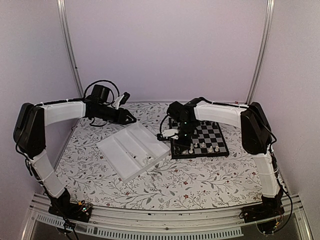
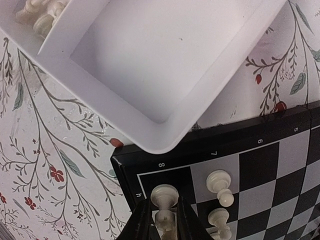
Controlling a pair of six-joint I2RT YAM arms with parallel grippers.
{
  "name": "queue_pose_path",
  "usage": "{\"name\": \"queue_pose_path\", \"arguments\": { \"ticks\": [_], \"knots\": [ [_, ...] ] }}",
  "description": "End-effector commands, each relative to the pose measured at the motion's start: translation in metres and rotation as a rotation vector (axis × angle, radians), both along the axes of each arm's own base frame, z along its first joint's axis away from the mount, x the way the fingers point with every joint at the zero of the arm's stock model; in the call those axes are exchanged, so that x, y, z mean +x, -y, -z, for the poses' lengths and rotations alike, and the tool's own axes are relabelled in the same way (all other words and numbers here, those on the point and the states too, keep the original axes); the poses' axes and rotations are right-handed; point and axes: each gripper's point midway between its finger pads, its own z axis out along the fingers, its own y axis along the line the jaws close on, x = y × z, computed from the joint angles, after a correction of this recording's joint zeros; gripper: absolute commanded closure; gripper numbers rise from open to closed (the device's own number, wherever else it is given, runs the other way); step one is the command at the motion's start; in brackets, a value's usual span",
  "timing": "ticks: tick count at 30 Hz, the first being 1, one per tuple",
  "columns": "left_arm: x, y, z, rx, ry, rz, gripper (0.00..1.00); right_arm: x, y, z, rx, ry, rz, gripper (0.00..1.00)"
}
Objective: Set up the chess pieces on the board
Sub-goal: Place the chess piece on the chessboard, then pick up the chess piece from the storage box.
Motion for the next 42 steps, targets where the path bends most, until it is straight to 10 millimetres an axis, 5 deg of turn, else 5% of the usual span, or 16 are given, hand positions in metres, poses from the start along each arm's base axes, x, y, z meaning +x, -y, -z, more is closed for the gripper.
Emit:
{"name": "queue_pose_path", "arguments": {
  "ticks": [1,6,11,22,29,42],
  "knots": [
    [0.001,0.004,-0.003,-0.007,-0.002,0.013,0.59,0.007,-0.004,0.004,0.013,0.002,0.017,0.77],
    [0.0,0.004,-0.002,0.0,-0.002,0.015,0.59,0.012,-0.005,-0.004,0.018,0.029,0.026,0.7],
    [-0.009,0.014,-0.005,0.116,0.087,0.033,0.59,0.018,-0.005,-0.038,0.061,0.093,0.037,0.62],
    [-0.094,0.03,0.047,0.354,-0.062,0.092,0.58,0.046,0.031,-0.134,0.325,0.268,0.171,0.58],
    [-0.118,0.05,0.073,0.378,-0.131,0.131,0.57,0.04,0.041,-0.139,0.396,0.279,0.201,0.57],
    [-0.104,0.071,0.111,0.474,-0.169,0.129,0.58,0.031,0.042,-0.117,0.399,0.236,0.192,0.57]
  ]
}}
